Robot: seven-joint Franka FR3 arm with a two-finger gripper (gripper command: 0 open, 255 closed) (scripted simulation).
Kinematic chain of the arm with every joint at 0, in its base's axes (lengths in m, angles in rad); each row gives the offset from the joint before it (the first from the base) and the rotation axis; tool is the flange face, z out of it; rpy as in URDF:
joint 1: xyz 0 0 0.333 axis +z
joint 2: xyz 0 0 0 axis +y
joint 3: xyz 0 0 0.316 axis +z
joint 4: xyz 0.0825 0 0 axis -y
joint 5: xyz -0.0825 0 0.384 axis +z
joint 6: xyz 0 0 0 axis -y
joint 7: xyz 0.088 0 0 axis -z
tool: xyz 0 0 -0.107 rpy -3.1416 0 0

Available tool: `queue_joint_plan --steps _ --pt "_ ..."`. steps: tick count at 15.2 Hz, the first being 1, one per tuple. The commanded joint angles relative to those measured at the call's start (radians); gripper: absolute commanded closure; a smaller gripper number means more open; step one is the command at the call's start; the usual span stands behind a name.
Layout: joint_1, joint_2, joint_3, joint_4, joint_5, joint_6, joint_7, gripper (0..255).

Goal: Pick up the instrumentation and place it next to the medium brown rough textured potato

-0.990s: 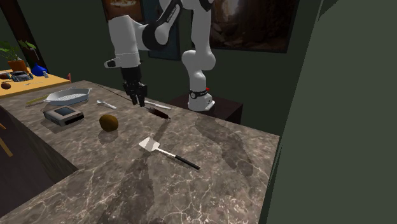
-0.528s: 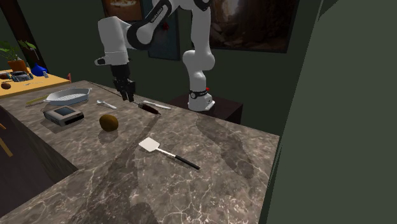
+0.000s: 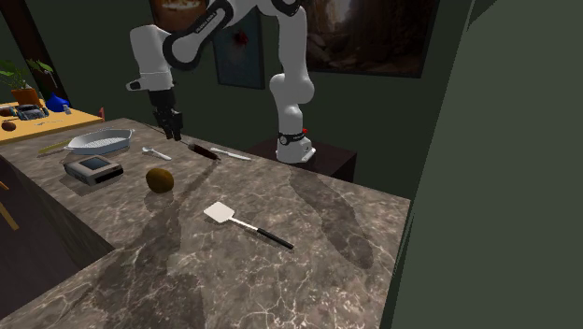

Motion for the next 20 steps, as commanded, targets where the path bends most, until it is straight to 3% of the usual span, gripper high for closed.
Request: queue_joint_plan --steps 1,11,20 --pt "-0.022 0.035 -0.025 0.044 -0.001 -0.014 -0.048 255" --pt "-0.141 0.222 -0.128 0.286 0.026 -0.088 -0.278 255" --pt "-0.145 0.287 -0.122 0.241 0.050 0.020 -0.299 255"
